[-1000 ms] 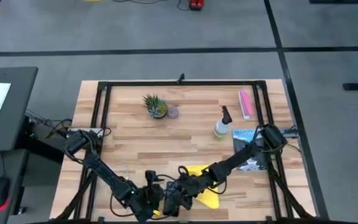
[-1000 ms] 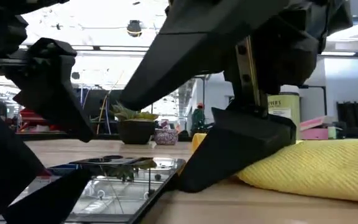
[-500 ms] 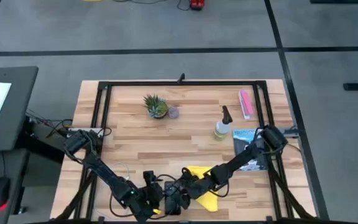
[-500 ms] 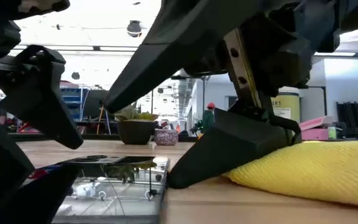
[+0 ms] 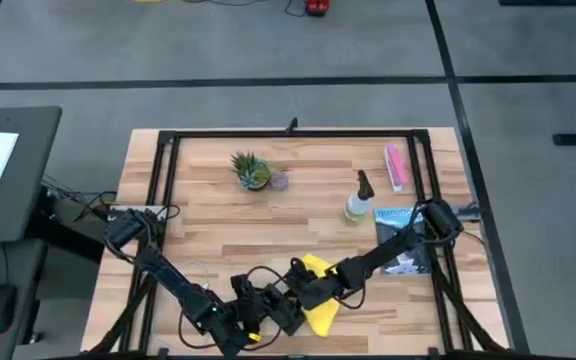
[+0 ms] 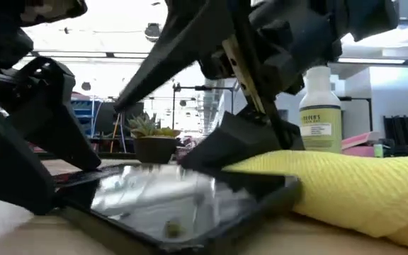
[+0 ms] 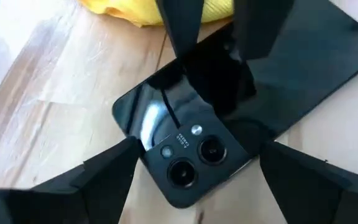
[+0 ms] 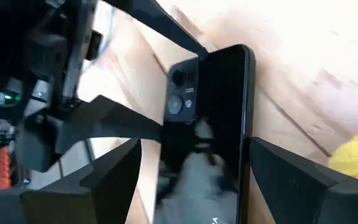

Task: Apply microfiber cloth
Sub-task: Wipe the front side of the cellphone using the yellow microfiber cloth

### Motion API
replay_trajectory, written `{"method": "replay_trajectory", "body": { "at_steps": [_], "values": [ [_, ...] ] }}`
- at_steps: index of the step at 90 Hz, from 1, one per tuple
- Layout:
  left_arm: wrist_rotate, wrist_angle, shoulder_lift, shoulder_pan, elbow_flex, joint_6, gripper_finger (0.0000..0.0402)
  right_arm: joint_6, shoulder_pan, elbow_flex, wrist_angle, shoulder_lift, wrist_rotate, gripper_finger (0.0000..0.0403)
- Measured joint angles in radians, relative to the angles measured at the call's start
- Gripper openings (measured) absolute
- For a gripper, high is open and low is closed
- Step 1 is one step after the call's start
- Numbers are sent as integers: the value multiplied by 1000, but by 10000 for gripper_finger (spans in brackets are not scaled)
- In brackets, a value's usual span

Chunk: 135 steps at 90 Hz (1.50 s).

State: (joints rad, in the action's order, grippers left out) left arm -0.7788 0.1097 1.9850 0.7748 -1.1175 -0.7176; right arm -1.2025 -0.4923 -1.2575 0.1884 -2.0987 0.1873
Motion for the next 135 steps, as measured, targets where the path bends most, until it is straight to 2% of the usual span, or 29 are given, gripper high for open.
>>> {"method": "replay_trajectory", "body": {
  "at_steps": [40,57,74,100,111,124,135],
  "values": [
    [-8,9,11,-9,0,-60,313,60,-2,1,27,2,-29,282],
    [-14,5,13,-10,0,-67,313,81,-3,-4,-12,45,-36,282],
    [-118,10,16,-29,2,-93,313,130,-7,-8,-61,96,-41,282],
    [-123,15,16,-52,2,-110,312,178,-6,-7,-129,97,-17,282],
    [-134,21,11,-50,2,-109,312,254,-13,-7,-139,112,-3,282],
    [-145,62,-15,-37,1,-123,312,405,-43,-5,-150,186,18,282],
    [-150,56,-48,-8,1,-80,312,499,-110,-6,-302,251,107,282]
  ]
}}
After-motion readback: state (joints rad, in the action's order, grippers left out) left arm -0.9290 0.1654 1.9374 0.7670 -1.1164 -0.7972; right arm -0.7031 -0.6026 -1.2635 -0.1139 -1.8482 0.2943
